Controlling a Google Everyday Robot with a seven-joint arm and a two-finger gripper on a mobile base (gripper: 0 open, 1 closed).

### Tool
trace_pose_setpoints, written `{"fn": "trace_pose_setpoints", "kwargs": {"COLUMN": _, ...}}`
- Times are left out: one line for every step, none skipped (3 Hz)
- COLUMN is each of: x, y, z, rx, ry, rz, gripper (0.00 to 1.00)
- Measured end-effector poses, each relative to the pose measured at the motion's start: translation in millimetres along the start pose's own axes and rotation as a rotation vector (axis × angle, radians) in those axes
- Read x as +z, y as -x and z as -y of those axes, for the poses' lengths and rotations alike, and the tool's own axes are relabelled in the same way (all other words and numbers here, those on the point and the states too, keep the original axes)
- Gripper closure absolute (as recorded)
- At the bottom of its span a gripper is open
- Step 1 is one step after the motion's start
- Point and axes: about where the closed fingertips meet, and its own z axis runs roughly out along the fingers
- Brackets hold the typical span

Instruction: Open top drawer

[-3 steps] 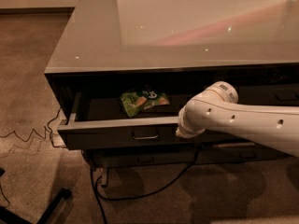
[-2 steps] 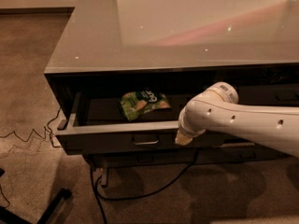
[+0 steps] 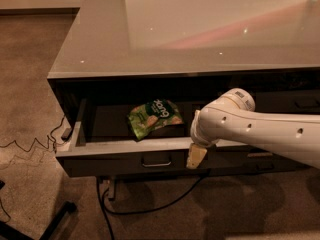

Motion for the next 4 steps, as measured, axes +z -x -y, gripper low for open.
{"fn": "trace_pose_setpoints", "kwargs": {"x": -5, "y": 7, "z": -3, "rx": -0.047, "ry": -0.001, "rz": 0.018, "gripper": 0.0}}
{"fn": "trace_pose_setpoints", "kwargs": {"x": -21, "y": 19, "z": -14, "rx": -0.077, "ry": 0.015, "rz": 0.096, "gripper": 0.0}}
{"fn": "trace_pose_setpoints", "kwargs": {"x": -40, "y": 21, "z": -35, "rx": -0.068, "ry": 0.083, "rz": 0.188, "gripper": 0.0}}
{"fn": "trace_pose_setpoints", "kwargs": {"x": -43, "y": 17, "z": -52, "rx": -0.175, "ry": 0.156, "rz": 0.225, "gripper": 0.0}}
